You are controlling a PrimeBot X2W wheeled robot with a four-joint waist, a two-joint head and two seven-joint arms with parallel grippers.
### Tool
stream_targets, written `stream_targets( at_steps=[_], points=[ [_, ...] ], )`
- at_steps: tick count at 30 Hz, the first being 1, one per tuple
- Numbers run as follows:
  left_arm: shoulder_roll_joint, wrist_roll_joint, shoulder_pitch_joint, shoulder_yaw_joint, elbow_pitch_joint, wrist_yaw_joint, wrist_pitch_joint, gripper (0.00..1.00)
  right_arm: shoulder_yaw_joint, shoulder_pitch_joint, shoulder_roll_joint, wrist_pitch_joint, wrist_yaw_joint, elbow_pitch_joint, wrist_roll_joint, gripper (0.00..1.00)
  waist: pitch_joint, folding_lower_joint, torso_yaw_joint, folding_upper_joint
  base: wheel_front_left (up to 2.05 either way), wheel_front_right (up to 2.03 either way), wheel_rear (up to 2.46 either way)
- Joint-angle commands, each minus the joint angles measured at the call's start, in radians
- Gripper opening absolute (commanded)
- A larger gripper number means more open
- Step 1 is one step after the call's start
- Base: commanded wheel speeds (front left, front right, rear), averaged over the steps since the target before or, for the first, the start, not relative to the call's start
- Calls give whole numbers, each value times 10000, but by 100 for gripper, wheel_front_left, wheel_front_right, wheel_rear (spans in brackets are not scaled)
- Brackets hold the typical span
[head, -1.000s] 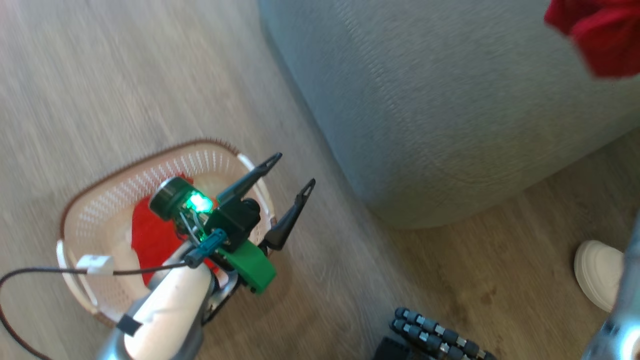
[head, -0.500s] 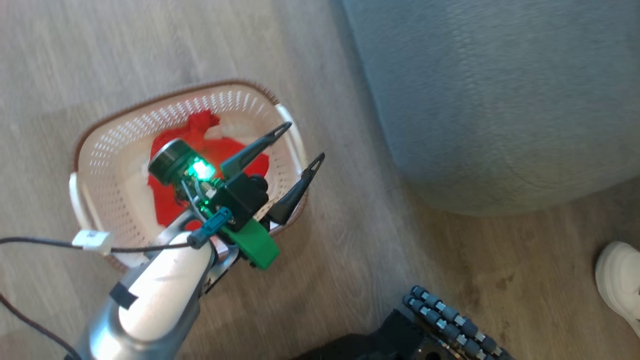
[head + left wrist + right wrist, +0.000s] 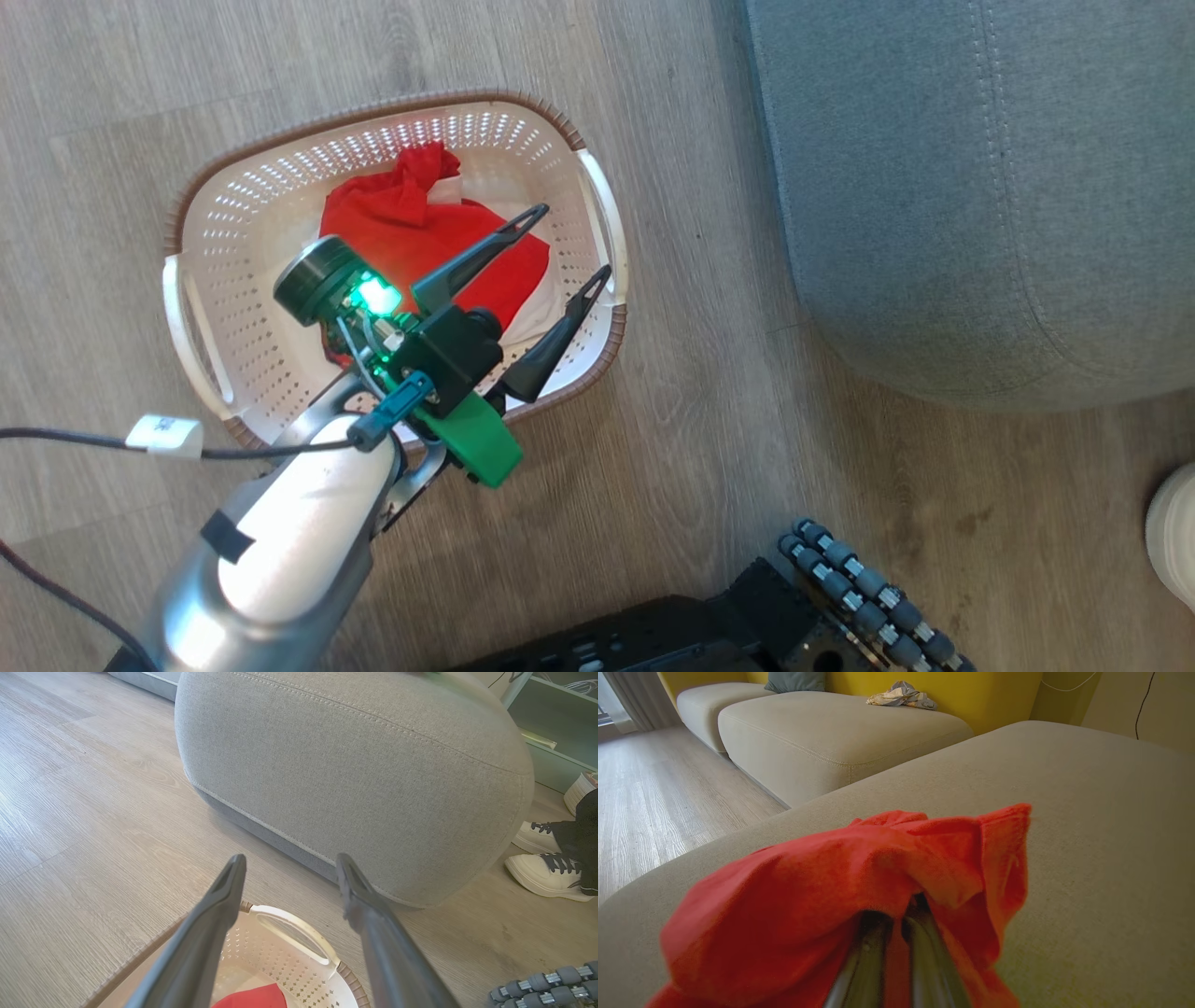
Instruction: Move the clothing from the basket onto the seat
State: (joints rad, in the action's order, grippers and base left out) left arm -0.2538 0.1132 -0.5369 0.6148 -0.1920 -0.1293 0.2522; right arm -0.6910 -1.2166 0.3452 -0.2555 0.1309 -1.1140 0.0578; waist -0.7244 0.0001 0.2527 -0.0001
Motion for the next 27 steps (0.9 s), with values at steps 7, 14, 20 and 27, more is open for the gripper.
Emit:
stream_targets(
  at_steps=[7, 14, 20, 27],
  points=[
    [-26, 26, -153, -261, 306, -13, 95, 100, -489, -137, 244, -63, -2, -425, -905, 0, 20, -1, -14, 1, 0, 0, 0],
    [32, 55, -55, -278, 223, -13, 95, 100, -990, -8, 44, -63, -2, -73, -1370, 100, 538, -1, 65, 1, 0, 0, 0],
    [361, 130, 277, -377, 85, -13, 95, 100, -910, 238, -299, -63, -2, 139, -1180, 100, 1584, -1, 72, 1, 0, 0, 0],
    [881, 210, 880, -646, -82, -13, 95, 100, 623, 1056, -360, -63, -2, 768, -839, 100, 3134, -1, -7, 1, 0, 0, 0]
  ],
)
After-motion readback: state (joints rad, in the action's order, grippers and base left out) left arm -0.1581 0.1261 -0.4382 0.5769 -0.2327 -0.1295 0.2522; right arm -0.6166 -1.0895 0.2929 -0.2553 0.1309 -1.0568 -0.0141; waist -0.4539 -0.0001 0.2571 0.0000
